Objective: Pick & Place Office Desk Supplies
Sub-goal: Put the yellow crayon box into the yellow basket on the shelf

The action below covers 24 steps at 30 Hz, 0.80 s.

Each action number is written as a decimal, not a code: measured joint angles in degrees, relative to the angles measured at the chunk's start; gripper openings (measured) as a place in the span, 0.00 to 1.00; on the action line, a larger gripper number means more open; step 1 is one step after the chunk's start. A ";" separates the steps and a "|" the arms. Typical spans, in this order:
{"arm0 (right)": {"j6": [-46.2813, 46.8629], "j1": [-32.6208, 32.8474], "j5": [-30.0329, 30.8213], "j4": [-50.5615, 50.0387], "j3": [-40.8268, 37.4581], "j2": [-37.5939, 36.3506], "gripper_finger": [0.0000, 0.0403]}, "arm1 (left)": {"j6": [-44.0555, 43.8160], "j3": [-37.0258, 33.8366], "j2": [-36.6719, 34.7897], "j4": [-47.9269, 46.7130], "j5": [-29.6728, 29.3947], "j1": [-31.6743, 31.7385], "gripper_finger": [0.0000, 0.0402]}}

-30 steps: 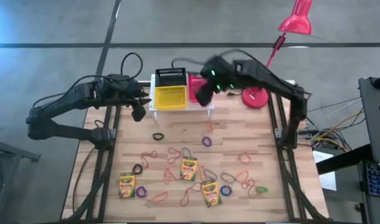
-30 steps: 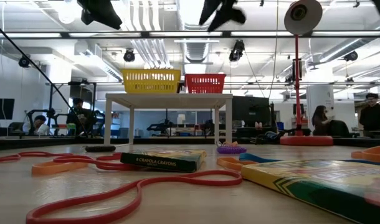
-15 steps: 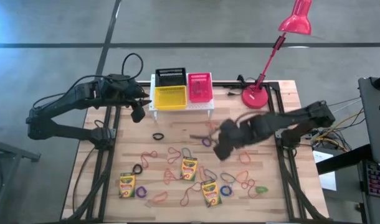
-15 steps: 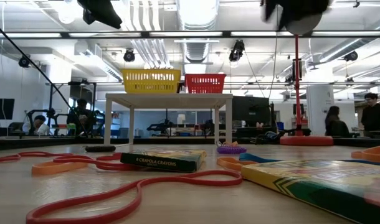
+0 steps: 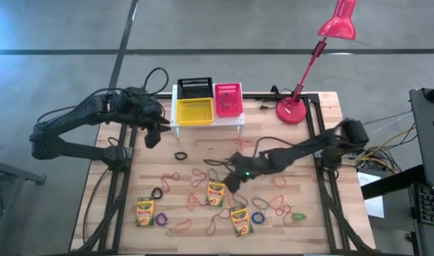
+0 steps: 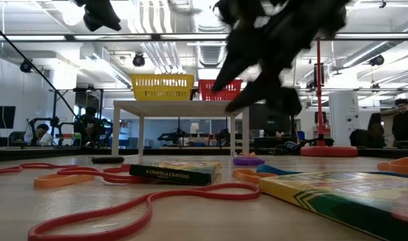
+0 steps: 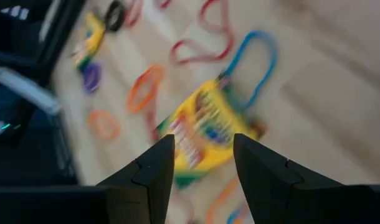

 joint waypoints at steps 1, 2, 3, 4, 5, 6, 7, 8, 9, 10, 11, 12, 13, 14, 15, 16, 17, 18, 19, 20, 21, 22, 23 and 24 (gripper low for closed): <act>-0.88 -1.13 -0.33 1.42 -0.05 1.49 0.39 | -0.45 0.00 -0.01 -0.82 0.63 -0.08 0.31; -1.90 -2.15 -1.14 2.97 0.00 3.03 0.39 | -0.59 0.00 -0.02 -1.58 1.08 -0.16 0.31; -3.20 -3.22 -2.26 3.24 0.36 4.42 0.38 | -0.67 0.00 -0.04 -2.27 1.36 -0.24 0.31; -4.77 -4.09 -3.67 3.01 1.12 5.95 0.37 | -0.65 0.00 -0.15 -2.93 1.67 -0.32 0.31; -6.83 -4.85 -5.55 3.21 2.12 7.44 0.36 | -0.67 0.00 -0.23 -3.64 1.91 -0.34 0.31; -9.04 -5.48 -7.53 3.20 3.11 8.72 0.35 | -0.67 0.00 -0.31 -4.19 2.12 -0.34 0.31; -11.22 -5.94 -9.42 2.30 4.30 10.12 0.34 | -0.69 0.00 -0.41 -4.53 2.14 -0.34 0.31; -13.40 -6.14 -10.89 1.08 5.87 11.47 0.32 | -0.89 0.00 -0.44 -4.94 2.15 -0.34 0.31; -15.72 -6.20 -11.95 -0.46 7.59 12.61 0.31 | -1.02 0.00 -0.44 -5.29 2.14 -0.34 0.31; -18.12 -6.24 -12.38 -3.14 9.23 13.75 0.30 | -1.09 0.00 -0.49 -5.56 2.16 -0.34 0.31; -20.53 -6.22 -12.55 -6.34 11.03 14.89 0.28 | -1.11 0.00 -0.54 -5.80 2.16 -0.34 0.31; -22.78 -6.20 -12.53 -9.24 13.08 16.05 0.27 | -1.11 0.00 -0.63 -6.08 2.15 -0.34 0.31; -24.43 -6.16 -12.51 -11.95 14.84 17.08 0.26 | -1.11 0.00 -0.66 -6.29 2.16 -0.34 0.31; -25.92 -6.07 -12.51 -14.95 16.77 18.12 0.24 | -1.11 0.00 -0.70 -6.29 2.16 -0.34 0.31; -27.21 -6.01 -12.49 -17.74 18.66 19.04 0.23 | -1.13 0.00 -0.77 -6.23 2.14 -0.34 0.31; -28.45 -5.92 -12.43 -20.17 20.31 19.91 0.21 | -1.13 0.00 -0.83 -6.26 2.14 -0.34 0.31; -29.44 -5.88 -12.42 -22.51 21.92 20.65 0.20 | -1.13 0.00 -0.87 -6.24 2.14 -0.34 0.31; -30.38 -5.79 -12.35 -24.28 23.33 21.53 0.18 | -1.13 0.00 -0.91 -6.23 2.14 -0.37 0.31; -31.10 -5.78 -12.43 -25.49 24.54 22.28 0.16 | -1.13 0.00 -0.92 -6.23 2.14 -0.38 0.31; -31.95 -5.77 -12.87 -26.42 25.42 22.64 0.14 | -1.13 0.00 -0.92 -6.23 2.14 -0.38 0.31; -32.79 -5.78 -13.61 -26.95 26.23 23.07 0.11 | -1.13 0.00 -0.92 -6.23 2.14 -0.38 0.31; -33.43 -5.79 -14.41 -27.22 26.94 23.56 0.08 | -1.13 0.00 -0.92 -6.23 2.13 -0.38 0.31; -33.78 -5.81 -14.79 -27.45 27.43 23.69 0.05 | -1.13 0.00 -0.92 -6.23 2.13 -0.38 0.31; -33.89 -5.81 -15.05 -27.69 27.85 23.76 0.04 | -1.13 0.00 -0.92 -6.23 2.14 -0.38 0.31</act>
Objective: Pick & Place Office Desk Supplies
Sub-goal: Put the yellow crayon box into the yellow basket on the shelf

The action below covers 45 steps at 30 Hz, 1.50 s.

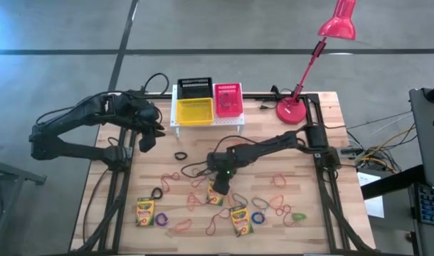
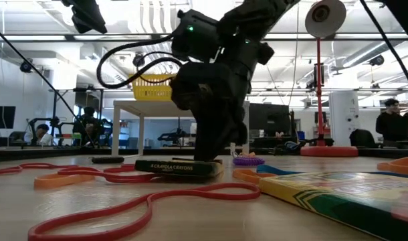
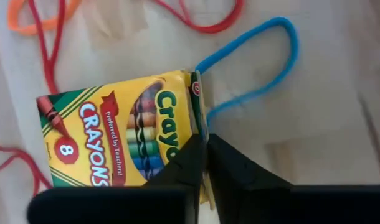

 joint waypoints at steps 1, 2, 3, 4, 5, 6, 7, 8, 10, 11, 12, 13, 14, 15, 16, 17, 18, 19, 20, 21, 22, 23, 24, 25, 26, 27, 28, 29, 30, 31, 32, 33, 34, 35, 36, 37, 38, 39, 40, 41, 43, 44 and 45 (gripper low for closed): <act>0.05 0.03 -0.10 -0.27 0.34 0.04 0.03 | 0.00 0.00 0.00 0.00 -0.02 0.00 0.31; 0.28 0.11 -0.21 -0.66 0.50 -0.06 0.03 | 0.00 0.00 0.00 0.00 -0.01 0.00 0.31; 0.45 0.15 -0.27 -1.31 0.50 -0.46 0.02 | 0.00 0.00 0.00 0.00 -0.02 0.00 0.31; 0.69 0.15 -0.31 -2.34 0.58 -0.99 0.02 | 0.00 0.00 0.00 0.00 -0.01 0.00 0.31; 1.11 0.15 -0.42 -3.29 0.81 -1.62 0.02 | 0.00 0.00 0.00 0.00 0.00 0.01 0.31; 1.73 0.13 -0.73 -4.25 1.10 -2.55 0.02 | 0.00 0.00 0.00 0.00 0.01 0.00 0.31; 1.99 0.10 -1.42 -5.54 1.51 -3.65 0.02 | 0.00 0.00 0.00 0.00 0.13 0.01 0.31; 2.39 0.09 -2.16 -6.77 2.08 -4.86 0.02 | -0.01 0.00 0.00 0.00 0.50 0.02 0.31; 3.64 0.09 -3.06 -8.95 3.21 -7.53 0.02 | 0.06 0.00 0.00 0.00 1.77 0.02 0.31; 4.58 0.13 -3.25 -9.86 3.58 -8.92 0.02 | 0.10 0.00 0.00 0.00 2.35 0.02 0.31; 5.42 0.15 -3.31 -10.38 3.74 -10.38 0.02 | 0.20 0.00 0.00 0.02 3.05 0.00 0.31; 6.39 0.15 -3.41 -10.48 3.89 -11.72 0.02 | 0.28 0.00 0.01 0.05 3.57 0.00 0.31; 7.47 0.15 -3.41 -10.43 4.00 -13.29 0.02 | 0.31 0.00 0.06 0.16 4.05 -0.02 0.31; 8.46 0.12 -3.37 -10.39 4.02 -14.93 0.02 | 0.39 0.00 0.15 0.26 4.34 -0.04 0.31; 9.41 0.03 -3.34 -10.18 4.06 -16.48 0.02 | 0.50 -0.04 0.17 0.42 4.46 -0.15 0.31; 10.21 -0.17 -3.26 -9.92 4.08 -18.11 0.02 | 0.50 -0.21 0.17 0.83 4.48 -0.22 0.31; 10.63 -0.25 -3.16 -9.74 4.08 -19.39 0.02 | 0.48 -0.62 0.17 1.65 4.57 -0.34 0.31; 10.96 -0.31 -2.91 -9.58 4.08 -20.49 0.02 | 0.46 -1.30 0.08 2.80 5.10 -0.51 0.31; 11.04 -0.35 -2.82 -9.65 4.08 -21.47 0.02 | 0.46 -2.27 -0.08 4.21 6.11 -0.62 0.31; 11.00 -0.42 -2.76 -9.64 4.08 -22.03 0.02 | 0.48 -3.53 -0.16 5.97 7.50 -0.68 0.31; 10.99 -0.44 -2.64 -9.43 4.02 -22.61 0.02 | 0.48 -4.94 -0.26 8.13 9.24 -0.83 0.31; 11.01 -0.42 -1.71 -9.21 3.99 -23.01 0.02 | 0.46 -6.54 -0.36 10.80 11.21 -1.00 0.31; 11.03 -0.39 -0.42 -8.61 3.99 -23.48 0.02 | 0.46 -8.43 -0.37 13.70 13.30 -1.17 0.31; 11.10 -0.39 0.76 -7.91 3.99 -24.00 0.02 | 0.46 -10.35 -0.37 16.71 15.22 -1.28 0.31; 11.16 -0.39 1.92 -6.89 3.99 -24.34 0.02 | 0.46 -12.44 -0.35 20.44 17.05 -1.51 0.31; 11.21 -0.50 2.58 -5.48 3.99 -24.61 0.02 | 0.34 -14.66 -0.34 24.76 19.06 -1.82 0.31; 11.37 -0.55 3.14 -4.19 3.99 -24.89 0.02 | 0.11 -17.01 -0.34 29.23 20.82 -2.13 0.31; 11.72 -0.59 3.71 -2.94 3.99 -24.95 0.02 | -0.27 -19.35 -0.34 33.72 22.46 -2.55 0.31; 12.30 -0.61 4.00 -1.49 3.99 -24.96 0.02 | -1.13 -21.66 -0.33 38.52 23.94 -3.00 0.31; 12.81 -0.61 4.69 0.31 3.99 -24.96 0.02 | -2.16 -23.86 -0.33 43.31 25.00 -3.48 0.31; 13.35 -0.61 4.97 1.79 3.99 -24.96 0.02 | -3.55 -26.02 -0.32 47.98 25.67 -4.08 0.31; 13.92 -0.59 4.95 2.91 3.99 -24.96 0.02 | -5.00 -28.08 -0.28 52.75 25.90 -4.60 0.31; 14.47 -0.61 4.97 4.20 3.99 -24.96 0.02 | -6.11 -29.98 -0.24 57.40 25.90 -5.11 0.31; 15.08 -0.63 5.08 5.17 3.99 -24.96 0.02 | -6.97 -31.82 -0.20 61.34 25.88 -5.48 0.31; 15.50 -0.64 5.19 5.80 3.99 -24.94 0.02 | -7.41 -33.75 -0.20 65.57 25.86 -5.76 0.31; 15.64 -0.66 5.25 6.43 3.99 -24.85 0.02 | -7.55 -35.55 -0.10 69.92 25.64 -6.01 0.31; 15.72 -0.66 5.35 7.04 3.99 -24.79 0.02 | -8.13 -37.23 -0.07 73.83 25.60 -6.09 0.31; 15.72 -0.68 5.37 7.40 3.99 -24.75 0.02 | -9.13 -38.84 -0.07 77.15 25.51 -6.11 0.31; 15.79 -0.68 5.39 7.51 3.99 -24.75 0.02 | -10.46 -40.30 -0.07 80.51 25.48 -6.10 0.31; 15.96 -0.68 5.38 7.56 4.01 -24.75 0.02 | -11.97 -41.64 -0.07 83.77 25.46 -6.10 0.32; 15.96 -0.68 5.37 7.36 4.53 -24.75 0.02 | -13.55 -43.99 -0.07 89.07 25.46 -6.27 0.32; 15.85 -0.66 5.37 7.40 4.91 -24.75 0.02 | -13.51 -44.93 -0.07 91.03 25.46 -6.53 0.33; 15.68 -0.66 5.37 7.39 5.24 -24.75 0.02 | -13.27 -45.78 -0.07 92.51 25.48 -6.85 0.33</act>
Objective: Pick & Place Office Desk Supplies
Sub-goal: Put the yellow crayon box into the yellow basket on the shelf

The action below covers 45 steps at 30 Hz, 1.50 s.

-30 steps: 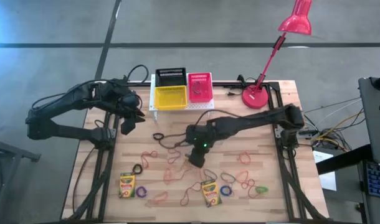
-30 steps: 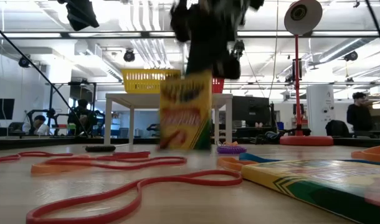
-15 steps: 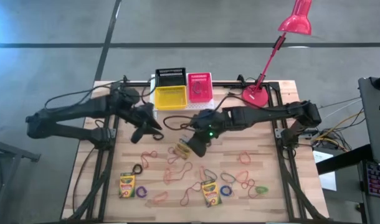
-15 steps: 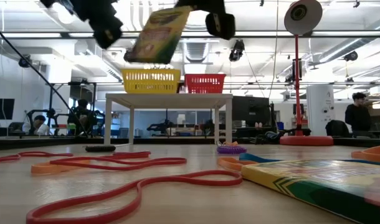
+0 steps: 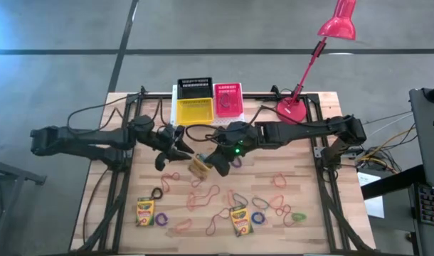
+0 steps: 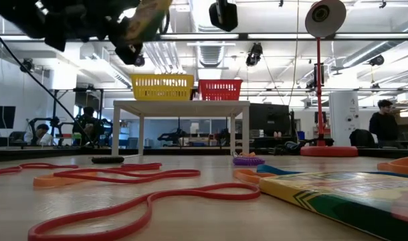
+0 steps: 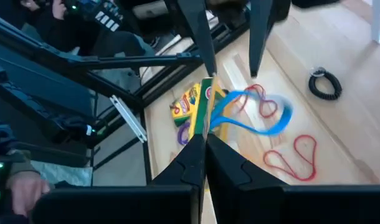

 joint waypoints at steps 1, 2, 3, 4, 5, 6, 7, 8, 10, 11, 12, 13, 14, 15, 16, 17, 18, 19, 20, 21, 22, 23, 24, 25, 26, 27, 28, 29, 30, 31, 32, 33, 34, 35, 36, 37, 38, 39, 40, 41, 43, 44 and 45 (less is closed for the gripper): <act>-0.14 0.00 0.02 0.11 0.34 0.00 0.02 | 0.19 -0.76 0.00 1.28 -0.02 -0.21 0.34; -0.23 -0.02 0.02 0.26 0.62 0.00 0.02 | 0.22 -1.32 0.00 2.16 0.00 -0.45 0.34; -0.30 -0.02 0.04 0.22 0.80 0.00 0.02 | 0.28 -1.57 0.00 2.40 -0.03 -0.67 0.35; -0.40 -0.02 0.10 0.12 0.92 0.00 0.02 | 0.38 -1.67 0.00 2.50 -0.04 -0.77 0.36; -0.40 -0.02 0.23 0.04 1.06 0.00 0.02 | 0.39 -1.81 0.00 2.67 -0.04 -0.83 0.38; -0.39 -0.02 0.44 -0.04 1.15 0.00 0.02 | 0.40 -1.89 0.00 2.69 -0.06 -0.83 0.39; -0.38 -0.02 0.75 0.00 1.20 0.00 0.02 | 0.40 -1.89 0.01 2.64 -0.44 -0.83 0.41; -0.38 -0.02 0.89 0.04 1.22 0.00 0.02 | 0.40 -1.89 0.18 2.69 -1.32 -0.83 0.44; -0.40 -0.02 1.03 0.11 1.22 0.00 0.02 | 0.40 -1.87 0.77 2.70 -2.74 -0.85 0.50; -0.43 -0.02 1.05 0.05 1.22 0.02 0.02 | 0.58 -1.87 1.23 2.78 -3.24 -0.87 0.53; -0.54 -0.02 1.05 -0.02 1.22 0.02 0.02 | 0.66 -1.87 1.68 2.86 -3.58 -0.87 0.56; -0.63 -0.02 1.05 -0.02 1.22 0.02 0.02 | 0.62 -1.87 2.31 3.13 -3.56 -0.97 0.59; -0.66 -0.03 1.05 0.03 1.22 0.02 0.02 | 0.24 -1.83 2.91 3.23 -3.58 -1.10 0.62; -0.64 -0.09 1.05 0.09 1.22 0.02 0.02 | -0.08 -1.83 3.54 3.62 -3.73 -1.39 0.65; -0.64 -0.13 1.05 0.12 1.22 0.02 0.02 | -0.07 -1.83 4.25 4.60 -3.77 -1.88 0.67; -0.66 -0.15 1.05 0.11 1.22 0.02 0.02 | 0.22 -1.83 4.90 5.77 -3.78 -2.57 0.68; -0.64 -0.22 1.05 0.07 1.22 0.02 0.02 | 0.53 -1.83 5.47 6.83 -3.74 -3.13 0.68; -0.66 -0.30 1.05 0.01 1.22 0.02 0.02 | 0.75 -1.83 6.11 8.02 -3.74 -3.62 0.68; -0.66 -0.31 1.05 0.02 1.22 0.02 0.02 | 0.82 -1.83 6.77 8.96 -4.00 -4.10 0.66; -0.66 -0.33 1.07 0.06 1.22 0.02 0.02 | 0.80 -1.83 7.25 9.41 -4.57 -4.42 0.64; -0.66 -0.33 1.07 0.09 1.22 0.02 0.02 | 0.81 -1.83 7.66 9.59 -5.10 -4.60 0.61; -0.66 -0.33 1.07 0.08 1.22 0.02 0.02 | 0.76 -1.83 8.00 9.82 -5.54 -4.69 0.57; -0.66 -0.33 1.07 0.07 1.22 0.02 0.02 | 0.51 -1.83 8.26 9.82 -5.69 -4.69 0.52; -0.66 -0.33 1.07 0.01 1.22 0.02 0.02 | 0.21 -1.83 8.46 9.80 -5.70 -4.70 0.46; -0.69 -0.31 1.07 -0.04 1.22 0.02 0.02 | -0.12 -1.83 8.57 9.76 -5.69 -4.72 0.40; -0.70 -0.28 1.05 -0.02 1.22 0.02 0.02 | -0.26 -1.83 8.57 9.74 -5.67 -4.72 0.33; -0.67 -0.28 1.07 -0.01 1.22 0.02 0.02 | -0.26 -1.83 8.52 9.78 -5.39 -4.72 0.27; -0.69 -0.28 1.05 -0.02 1.22 0.02 0.02 | -0.26 -1.83 8.40 9.74 -4.70 -4.72 0.20; -0.70 -0.28 1.07 -0.31 1.20 0.02 0.02 | -0.26 -1.83 8.19 9.65 -3.82 -4.72 0.14; -0.69 -0.32 0.97 -0.74 1.16 0.02 0.02 | -0.30 -1.83 7.95 9.28 -2.95 -4.74 0.08; -0.66 -0.33 0.76 -1.22 1.17 0.02 0.02 | -0.55 -1.83 7.65 8.98 -2.37 -4.74 0.07; -0.48 -0.33 0.63 -2.31 1.21 0.02 0.03 | -1.12 -1.79 7.29 7.96 -2.10 -4.74 0.07; -0.14 -0.33 -0.03 -3.89 1.22 0.02 0.05 | -1.74 -1.78 6.78 6.32 -1.70 -4.74 0.07; 0.20 -0.33 -0.76 -5.57 1.22 0.02 0.07 | -2.40 -1.78 6.09 4.13 -1.17 -4.72 0.07; 0.85 -0.33 -1.51 -7.71 1.19 0.02 0.09 | -3.03 -1.78 5.34 1.60 -0.56 -4.72 0.09; 1.56 -0.31 -2.11 -9.87 1.15 0.02 0.12 | -3.28 -1.76 4.45 -1.56 0.10 -4.72 0.10; 2.34 -0.27 -2.47 -11.52 1.04 0.02 0.15 | -3.48 -1.76 3.56 -4.98 0.56 -4.72 0.12; 2.78 -0.22 -2.68 -13.04 0.81 0.14 0.18 | -3.47 -1.76 2.67 -8.04 0.82 -4.72 0.12; 2.85 -0.17 -2.78 -14.25 0.60 0.27 0.22 | -3.44 -1.59 1.72 -11.71 1.06 -4.72 0.13; 2.86 -0.06 -2.75 -14.96 0.36 0.40 0.26 | -3.20 -1.26 0.84 -15.22 1.32 -4.72 0.13; 2.83 -0.07 -2.74 -14.97 -0.18 0.96 0.32 | -2.09 -0.02 -0.41 -21.59 1.47 -4.72 0.11; 2.82 -0.11 -2.70 -14.56 -0.20 1.33 0.36 | -1.49 0.72 -1.03 -24.95 1.47 -4.72 0.10; 2.67 -0.12 -2.64 -13.79 -0.20 1.52 0.39 | -0.74 1.47 -1.49 -27.97 1.49 -4.72 0.10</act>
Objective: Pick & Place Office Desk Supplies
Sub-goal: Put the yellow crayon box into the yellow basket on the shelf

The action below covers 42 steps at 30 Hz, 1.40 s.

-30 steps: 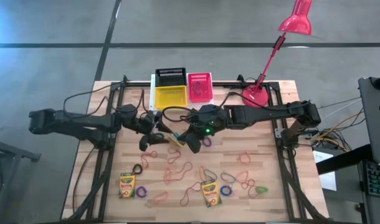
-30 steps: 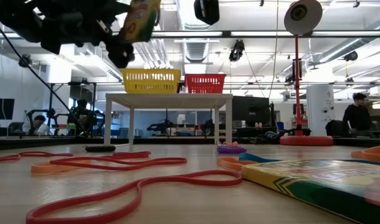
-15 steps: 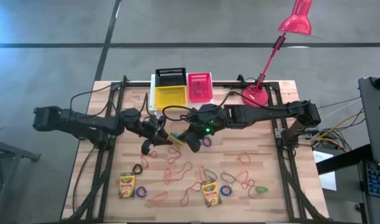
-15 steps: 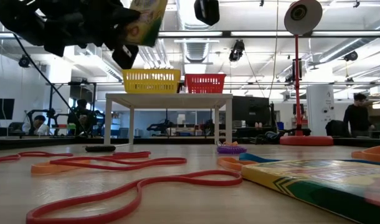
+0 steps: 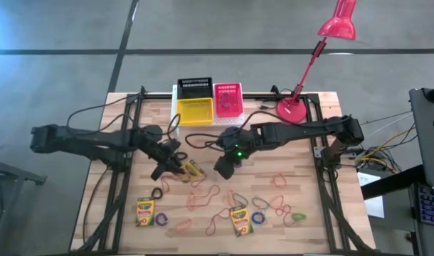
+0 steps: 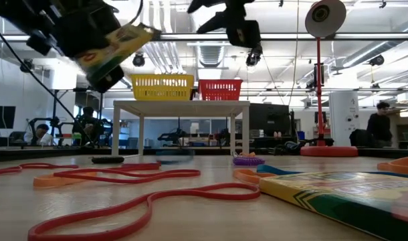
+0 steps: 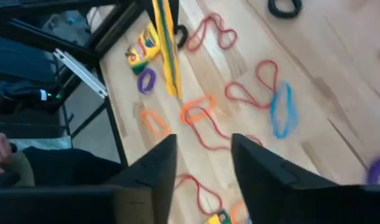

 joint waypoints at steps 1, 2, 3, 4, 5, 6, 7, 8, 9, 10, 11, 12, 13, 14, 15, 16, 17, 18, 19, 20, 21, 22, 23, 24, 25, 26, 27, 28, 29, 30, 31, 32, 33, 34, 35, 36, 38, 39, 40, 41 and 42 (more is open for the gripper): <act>-0.38 -0.09 0.10 1.04 -0.04 0.46 0.42 | 0.75 1.07 -0.24 -2.69 0.00 0.00 0.09; -1.19 -0.18 0.06 3.02 -0.04 1.14 0.45 | 1.68 2.12 -0.47 -4.86 -0.02 0.00 0.09; -2.26 -0.25 0.04 5.70 -0.04 1.80 0.48 | 2.55 3.09 -0.70 -6.94 -0.02 0.00 0.09; -3.49 -0.25 0.09 8.33 -0.04 2.72 0.50 | 3.54 4.14 -0.85 -8.94 0.00 0.00 0.09; -4.86 -0.28 0.05 11.05 -0.15 3.59 0.52 | 4.63 5.10 -0.85 -10.32 0.00 0.00 0.09; -6.05 -0.28 0.04 14.06 -0.20 4.62 0.54 | 5.41 5.89 -0.83 -11.56 -0.02 0.00 0.09; -6.91 -0.28 0.06 17.00 -0.20 5.46 0.56 | 5.98 6.49 -0.83 -12.97 -0.03 0.00 0.10; -7.13 -0.28 0.09 18.90 -0.20 6.08 0.58 | 6.37 6.95 -0.83 -13.93 -0.02 0.02 0.10; -7.04 -0.35 0.19 20.09 -0.20 6.76 0.59 | 6.64 7.42 -0.82 -14.27 -0.18 0.04 0.10; -6.67 -0.36 0.50 21.47 -0.17 7.22 0.59 | 6.80 7.78 -0.78 -14.64 -0.45 0.04 0.10; -6.50 -0.36 0.70 21.76 -0.17 7.43 0.60 | 6.80 8.07 -0.81 -15.19 -0.46 0.04 0.10; -6.68 -0.39 0.72 21.49 -0.20 7.78 0.60 | 6.80 8.21 -0.83 -15.26 -0.46 0.04 0.10; -7.02 -0.40 0.70 22.44 -0.20 8.20 0.60 | 6.81 8.35 -0.83 -15.17 -0.52 0.04 0.10; -7.31 -0.44 0.70 23.15 -0.17 8.28 0.59 | 6.82 8.37 -0.83 -15.18 -0.66 0.04 0.10; -7.58 -0.42 0.71 23.03 -0.19 8.28 0.58 | 6.79 8.38 -0.82 -15.25 -0.71 0.05 0.10; -7.63 -0.34 0.70 23.29 -0.20 8.24 0.57 | 6.61 8.40 -0.82 -15.17 -1.05 0.13 0.10; -7.75 -0.27 0.70 23.97 -0.19 8.22 0.56 | 6.05 8.39 -0.81 -15.03 -1.44 0.15 0.10; -7.98 -0.22 0.69 24.36 -0.15 8.22 0.55 | 5.17 8.37 -0.80 -15.14 -1.57 0.17 0.10; -8.02 -0.19 0.68 24.51 -0.13 8.22 0.53 | 4.31 8.37 -0.78 -15.19 -1.59 0.20 0.10; -8.05 -0.10 0.68 24.67 -0.13 8.22 0.52 | 3.65 8.37 -0.78 -15.03 -1.60 0.20 0.10; -8.44 -0.03 0.68 25.01 -0.15 8.26 0.51 | 2.96 8.34 -0.78 -15.02 -1.62 0.20 0.10; -9.03 0.05 0.68 25.74 -0.15 8.56 0.50 | 2.17 8.33 -0.78 -15.05 -1.66 0.20 0.10; -9.57 0.17 0.69 26.84 -0.15 8.82 0.49 | 1.42 8.33 -0.78 -15.01 -1.74 0.20 0.10; -10.11 0.20 0.70 27.58 -0.15 8.96 0.48 | 0.74 8.33 -0.78 -15.00 -1.73 0.20 0.10; -10.34 0.31 0.84 27.60 -0.15 9.00 0.47 | 0.10 8.31 -0.78 -14.95 -1.72 0.20 0.10; -10.37 0.35 1.05 27.54 -0.15 9.03 0.47 | -0.70 8.31 -0.78 -14.73 -1.72 0.20 0.10; -10.37 0.45 1.87 27.25 -0.15 9.03 0.46 | -1.60 8.31 -0.78 -14.50 -1.73 0.20 0.10; -10.40 0.53 2.74 26.99 -0.15 9.03 0.45 | -2.57 8.31 -0.78 -14.22 -1.73 0.20 0.10; -10.42 0.53 3.60 26.81 -0.15 9.01 0.44 | -3.45 8.31 -0.78 -13.94 -1.77 0.20 0.10; -10.41 0.53 4.04 26.77 -0.15 9.01 0.43 | -4.04 8.31 -0.78 -13.60 -1.79 0.22 0.10; -10.42 0.53 4.38 26.74 -0.15 9.03 0.41 | -4.64 8.31 -0.78 -13.22 -1.88 0.22 0.10; -10.44 0.53 4.54 26.67 -0.17 9.03 0.40 | -4.92 8.33 -0.78 -12.99 -1.94 0.20 0.10; -10.51 0.51 4.57 26.64 -0.15 9.03 0.38 | -4.93 8.37 -0.78 -12.83 -1.96 0.20 0.10; -10.68 0.49 4.61 26.62 -0.15 9.03 0.36 | -4.91 8.51 -0.78 -12.67 -1.98 0.21 0.10; -10.93 0.50 4.61 26.53 -0.15 9.03 0.33 | -4.90 8.66 -0.78 -12.22 -2.02 0.21 0.10; -11.01 0.51 4.63 26.40 -0.15 9.08 0.31 | -4.89 8.69 -0.78 -11.34 -2.14 0.21 0.10; -10.78 0.51 4.63 26.12 -0.15 9.21 0.24 | -4.87 8.70 -0.78 -9.96 -2.23 0.22 0.10; -10.72 0.51 4.63 25.83 -0.17 9.21 0.20 | -4.44 8.70 -0.78 -9.52 -2.40 0.20 0.10; -10.60 0.51 4.63 25.71 -0.17 9.20 0.17 | -3.55 8.70 -0.78 -8.98 -2.52 0.20 0.11; -10.24 0.51 4.62 25.60 -0.17 9.12 0.13 | -2.46 8.70 -0.78 -8.48 -2.63 0.22 0.11; -9.42 0.51 4.77 25.32 -0.15 8.94 0.09 | -1.51 8.70 -0.78 -8.11 -2.62 0.22 0.13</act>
